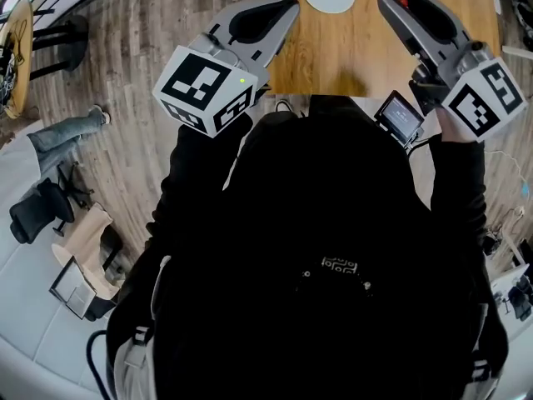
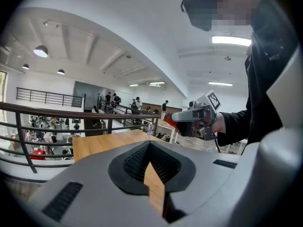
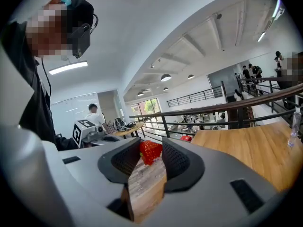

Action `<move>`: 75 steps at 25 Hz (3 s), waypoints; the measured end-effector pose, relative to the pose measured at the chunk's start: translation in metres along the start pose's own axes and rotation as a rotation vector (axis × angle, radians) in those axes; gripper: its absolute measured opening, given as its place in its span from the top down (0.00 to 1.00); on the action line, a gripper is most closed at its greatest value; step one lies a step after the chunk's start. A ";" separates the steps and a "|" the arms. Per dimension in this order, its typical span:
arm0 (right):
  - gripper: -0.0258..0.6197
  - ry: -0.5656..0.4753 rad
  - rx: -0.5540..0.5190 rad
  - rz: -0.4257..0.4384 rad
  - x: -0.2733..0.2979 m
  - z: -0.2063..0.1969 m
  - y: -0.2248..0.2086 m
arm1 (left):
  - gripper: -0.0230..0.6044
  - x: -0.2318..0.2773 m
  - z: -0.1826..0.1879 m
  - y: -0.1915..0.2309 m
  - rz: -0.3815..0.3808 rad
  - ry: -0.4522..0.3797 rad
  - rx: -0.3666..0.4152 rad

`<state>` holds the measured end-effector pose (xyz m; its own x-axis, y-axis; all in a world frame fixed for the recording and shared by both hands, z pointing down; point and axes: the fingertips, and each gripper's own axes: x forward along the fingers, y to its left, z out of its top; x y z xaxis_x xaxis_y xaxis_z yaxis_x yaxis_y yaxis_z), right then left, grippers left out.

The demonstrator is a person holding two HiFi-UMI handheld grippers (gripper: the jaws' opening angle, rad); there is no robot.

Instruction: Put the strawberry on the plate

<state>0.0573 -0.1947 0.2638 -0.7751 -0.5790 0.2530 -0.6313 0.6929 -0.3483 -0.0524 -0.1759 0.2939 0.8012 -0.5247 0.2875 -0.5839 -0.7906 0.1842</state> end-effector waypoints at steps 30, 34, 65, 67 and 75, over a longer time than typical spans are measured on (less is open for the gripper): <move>0.73 0.078 0.065 0.091 0.035 -0.008 -0.044 | 0.97 0.015 0.016 -0.003 0.039 0.058 -0.061; 0.73 0.090 0.069 0.074 0.034 -0.007 -0.047 | 0.97 0.016 0.017 -0.008 0.017 0.053 -0.074; 0.73 0.320 0.126 0.043 0.055 -0.078 -0.097 | 0.97 -0.010 -0.003 -0.023 0.103 0.078 -0.214; 0.73 0.331 0.131 0.034 0.055 -0.083 -0.101 | 0.97 -0.011 -0.004 -0.024 0.104 0.081 -0.223; 0.73 0.388 0.158 -0.018 0.054 -0.113 -0.125 | 0.97 -0.014 -0.011 -0.026 0.118 0.091 -0.259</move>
<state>0.0913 -0.2639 0.4233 -0.7356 -0.3643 0.5712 -0.6562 0.5926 -0.4671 -0.0495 -0.1446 0.2958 0.7180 -0.5684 0.4019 -0.6953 -0.6129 0.3754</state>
